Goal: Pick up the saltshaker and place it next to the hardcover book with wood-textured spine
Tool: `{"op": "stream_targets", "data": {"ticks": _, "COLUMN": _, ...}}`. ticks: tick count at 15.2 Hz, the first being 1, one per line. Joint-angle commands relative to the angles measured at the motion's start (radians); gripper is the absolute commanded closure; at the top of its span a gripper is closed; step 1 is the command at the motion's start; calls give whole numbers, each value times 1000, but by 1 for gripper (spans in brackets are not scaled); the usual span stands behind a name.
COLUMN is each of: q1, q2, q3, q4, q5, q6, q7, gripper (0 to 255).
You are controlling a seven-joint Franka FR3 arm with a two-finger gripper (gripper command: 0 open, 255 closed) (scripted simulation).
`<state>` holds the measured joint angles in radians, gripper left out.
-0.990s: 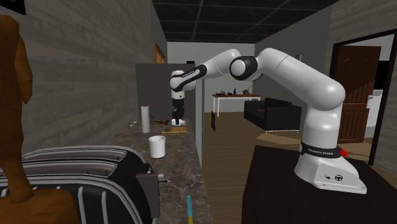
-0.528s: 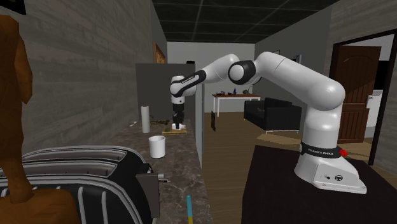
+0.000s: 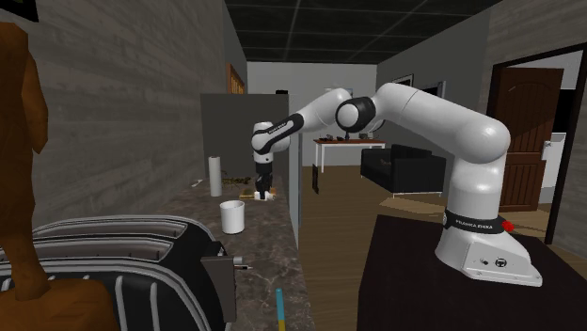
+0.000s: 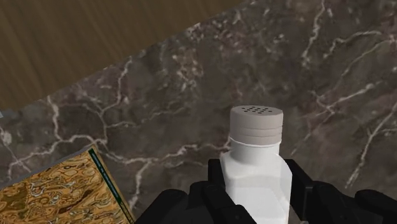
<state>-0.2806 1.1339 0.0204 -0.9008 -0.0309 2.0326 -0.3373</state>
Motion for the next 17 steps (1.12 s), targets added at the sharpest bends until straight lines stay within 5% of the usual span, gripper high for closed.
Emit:
{"op": "stream_targets", "data": {"ticks": 1, "q1": 1, "q2": 15, "q3": 0, "q4": 1, "q5": 0, "q6": 14, "q7": 1, "gripper": 255}}
{"op": "stream_targets", "data": {"ticks": 10, "q1": 1, "q2": 36, "q3": 0, "q4": 12, "q5": 0, "q6": 24, "q7": 1, "gripper": 255}}
{"op": "stream_targets", "data": {"ticks": 11, "q1": 1, "q2": 36, "q3": 0, "q4": 12, "q5": 0, "q6": 24, "q7": 1, "gripper": 0}}
{"op": "stream_targets", "data": {"ticks": 17, "q1": 1, "q2": 10, "q3": 0, "q4": 0, "q5": 0, "q6": 11, "q7": 1, "gripper": 0}}
